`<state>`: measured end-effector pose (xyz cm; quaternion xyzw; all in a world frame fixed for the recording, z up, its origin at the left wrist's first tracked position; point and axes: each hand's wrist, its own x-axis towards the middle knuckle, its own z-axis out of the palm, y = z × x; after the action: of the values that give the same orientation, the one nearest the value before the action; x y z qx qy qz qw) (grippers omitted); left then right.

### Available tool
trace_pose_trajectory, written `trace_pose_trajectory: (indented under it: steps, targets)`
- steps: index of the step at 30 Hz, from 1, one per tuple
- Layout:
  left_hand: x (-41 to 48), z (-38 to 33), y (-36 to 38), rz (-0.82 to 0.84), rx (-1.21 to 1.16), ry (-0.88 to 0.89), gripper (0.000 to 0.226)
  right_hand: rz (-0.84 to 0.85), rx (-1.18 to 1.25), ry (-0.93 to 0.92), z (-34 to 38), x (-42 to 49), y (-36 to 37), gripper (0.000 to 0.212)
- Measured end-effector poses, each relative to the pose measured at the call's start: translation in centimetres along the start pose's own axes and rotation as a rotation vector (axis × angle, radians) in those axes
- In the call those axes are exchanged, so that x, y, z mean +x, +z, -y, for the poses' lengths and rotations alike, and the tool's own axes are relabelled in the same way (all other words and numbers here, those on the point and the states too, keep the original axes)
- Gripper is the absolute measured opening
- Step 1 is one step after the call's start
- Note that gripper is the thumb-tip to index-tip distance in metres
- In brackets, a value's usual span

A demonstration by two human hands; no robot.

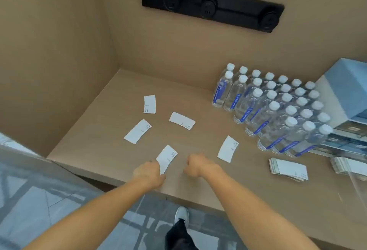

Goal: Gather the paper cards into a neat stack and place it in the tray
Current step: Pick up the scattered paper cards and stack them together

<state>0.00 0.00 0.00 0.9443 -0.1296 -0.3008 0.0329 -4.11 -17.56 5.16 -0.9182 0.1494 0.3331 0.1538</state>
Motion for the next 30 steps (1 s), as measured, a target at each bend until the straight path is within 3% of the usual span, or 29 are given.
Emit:
trace_pose_trajectory:
  steps: [3, 5, 11, 14, 21, 25, 30]
  targets:
    - [1.2, -0.2, 0.6, -0.015, -0.049, -0.088, 0.072, 0.03, -0.035, -0.052, 0.1, 2.8, 0.2, 0.021]
    - [1.6, -0.1, 1.1, -0.03, -0.031, -0.121, 0.077, 0.034, -0.016, -0.066, 0.4, 4.3, 0.5, 0.027]
    - [3.3, -0.1, 1.8, -0.04, -0.012, -0.071, 0.064, -0.117, 0.096, -0.103, 1.4, 8.2, 0.9, 0.029]
    - [4.0, 0.2, 1.7, -0.051, -0.019, 0.001, 0.057, -0.173, 0.253, -0.096, 1.4, 9.4, 1.1, 0.038]
    - [7.7, 0.7, -1.0, -0.02, -0.238, 0.215, 0.046, -0.172, 0.6, 0.026, -0.5, 10.9, 0.0, 0.022]
    - [11.0, 0.0, -4.1, -0.107, -0.344, 0.336, 0.054, -0.179, 0.506, -0.075, -1.1, 11.3, -1.0, 0.041]
    - [14.7, -0.1, -8.1, -0.05, -0.306, 0.508, 0.057, -0.31, 0.367, -0.104, -1.6, 12.2, -2.9, 0.051]
